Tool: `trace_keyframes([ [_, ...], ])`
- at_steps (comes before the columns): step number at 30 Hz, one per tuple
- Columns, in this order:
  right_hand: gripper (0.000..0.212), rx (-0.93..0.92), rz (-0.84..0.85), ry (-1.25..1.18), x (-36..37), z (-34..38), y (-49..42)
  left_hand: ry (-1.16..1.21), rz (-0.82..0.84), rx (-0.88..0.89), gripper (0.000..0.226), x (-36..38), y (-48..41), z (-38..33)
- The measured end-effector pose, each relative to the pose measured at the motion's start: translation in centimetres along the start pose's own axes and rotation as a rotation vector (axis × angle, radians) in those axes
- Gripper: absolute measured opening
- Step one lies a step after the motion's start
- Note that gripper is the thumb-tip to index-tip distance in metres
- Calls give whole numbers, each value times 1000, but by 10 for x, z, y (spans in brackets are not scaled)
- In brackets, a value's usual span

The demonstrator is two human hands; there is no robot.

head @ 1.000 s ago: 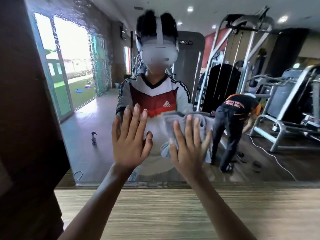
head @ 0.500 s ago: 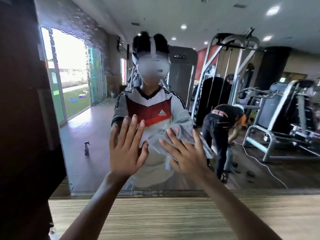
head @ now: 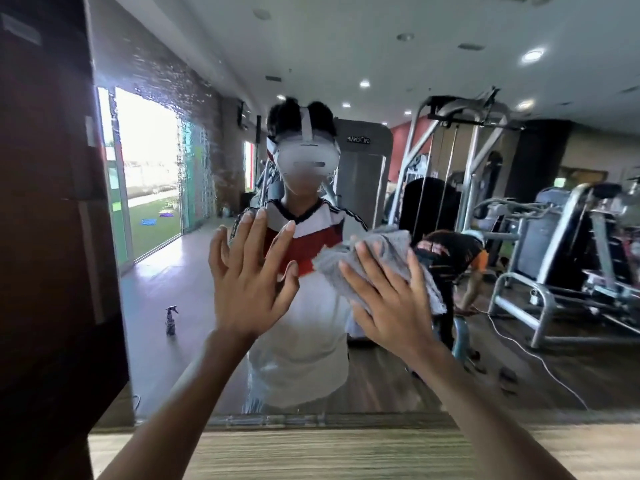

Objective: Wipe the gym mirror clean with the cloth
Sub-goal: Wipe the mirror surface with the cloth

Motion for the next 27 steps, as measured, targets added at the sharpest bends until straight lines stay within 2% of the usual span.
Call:
trace_keyframes([
  [2,63,107,-43,22,-4,-20,1,-21,13,-11,53,1,0,0],
  [5,56,460,-154,64,0,-39,-29,-31,31,-15,55,1,-1,-2],
  [7,57,589,-187,77,4,-26,-48,-25,32,-6,55,1,0,-1],
  [9,59,482,-148,53,7,-3,-45,-21,24,-10,55,2,0,0],
  [12,65,95,-10,1,3,3,-3,-16,7,4,55,1,0,0],
  [13,66,54,12,-4,-1,-8,5,-16,-3,4,54,1,0,0],
  [15,60,162,-17,27,-5,-39,0,-21,-36,-31,52,2,-3,-1],
  [18,55,524,-123,94,-4,-74,-58,-9,-36,-131,48,8,-29,-6],
  [20,59,607,-148,87,1,-65,-97,15,-6,-145,47,14,-53,-6],
  [21,59,550,-143,83,4,-51,-106,24,-9,-143,47,15,-64,-3],
  [25,58,77,-2,44,7,1,-75,22,-24,-119,53,17,-84,11],
  [27,61,2,12,53,2,-11,-57,-12,-25,-71,56,16,-81,11],
])
Point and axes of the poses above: each hand's wrist, its own y-axis away from the middle knuckle, its own x-axis out of the palm, z = x × y, the point moved 3 cm from there along -y, towards the middle knuckle, and after that the axes turned 12 degrees about -z, right-handed, at the moved point
